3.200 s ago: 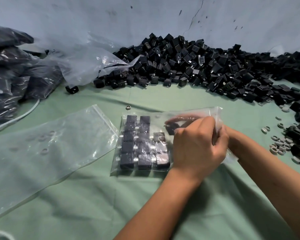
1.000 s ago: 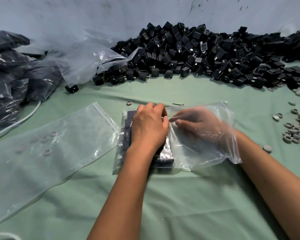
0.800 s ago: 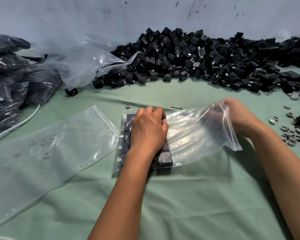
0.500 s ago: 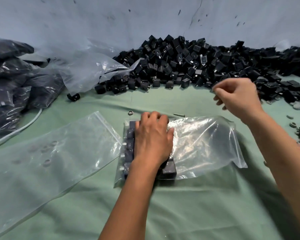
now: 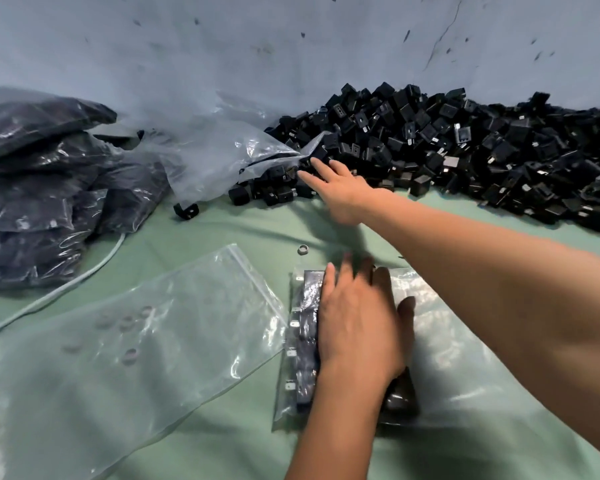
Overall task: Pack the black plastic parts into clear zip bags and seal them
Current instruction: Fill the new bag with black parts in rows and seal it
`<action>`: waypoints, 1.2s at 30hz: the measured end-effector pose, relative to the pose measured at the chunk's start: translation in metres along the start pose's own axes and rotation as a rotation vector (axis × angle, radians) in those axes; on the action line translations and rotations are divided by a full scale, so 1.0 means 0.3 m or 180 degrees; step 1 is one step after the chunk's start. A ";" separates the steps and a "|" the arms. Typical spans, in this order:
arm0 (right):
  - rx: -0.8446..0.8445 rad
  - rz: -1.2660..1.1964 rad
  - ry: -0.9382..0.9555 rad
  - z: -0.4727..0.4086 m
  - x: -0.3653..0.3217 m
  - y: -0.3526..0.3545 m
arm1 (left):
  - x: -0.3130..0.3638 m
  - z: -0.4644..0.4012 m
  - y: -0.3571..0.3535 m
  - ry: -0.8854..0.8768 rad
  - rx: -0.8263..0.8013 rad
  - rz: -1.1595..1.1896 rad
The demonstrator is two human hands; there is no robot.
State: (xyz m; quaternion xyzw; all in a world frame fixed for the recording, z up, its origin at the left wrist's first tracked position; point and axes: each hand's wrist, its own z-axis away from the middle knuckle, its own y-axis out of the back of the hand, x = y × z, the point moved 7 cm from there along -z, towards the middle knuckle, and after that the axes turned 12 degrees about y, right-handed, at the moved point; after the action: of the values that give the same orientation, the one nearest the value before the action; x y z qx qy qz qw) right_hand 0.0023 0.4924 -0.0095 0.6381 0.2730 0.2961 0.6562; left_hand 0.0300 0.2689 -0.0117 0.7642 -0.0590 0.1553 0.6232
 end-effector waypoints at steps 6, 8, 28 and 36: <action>0.0008 0.0173 -0.0001 -0.044 -0.044 -0.016 | 0.004 0.008 0.007 -0.0001 0.0039 0.0043; 0.0103 0.0123 -0.0097 -0.013 -0.029 -0.003 | 0.008 0.009 0.005 -0.0003 0.0001 0.0043; 0.2532 -0.2736 -0.1399 0.965 0.264 0.006 | 0.004 0.008 -0.010 0.0060 -0.0326 0.0201; 0.3438 -0.2432 -0.1731 1.195 0.193 -0.037 | 0.136 0.083 0.088 -0.0342 0.0660 0.0768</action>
State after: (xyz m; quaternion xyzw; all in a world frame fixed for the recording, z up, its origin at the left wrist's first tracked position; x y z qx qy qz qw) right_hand 0.3058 0.2927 -0.0064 0.7849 0.4126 -0.3007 0.3512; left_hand 0.0652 0.2433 0.0213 0.8191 -0.1672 0.1932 0.5137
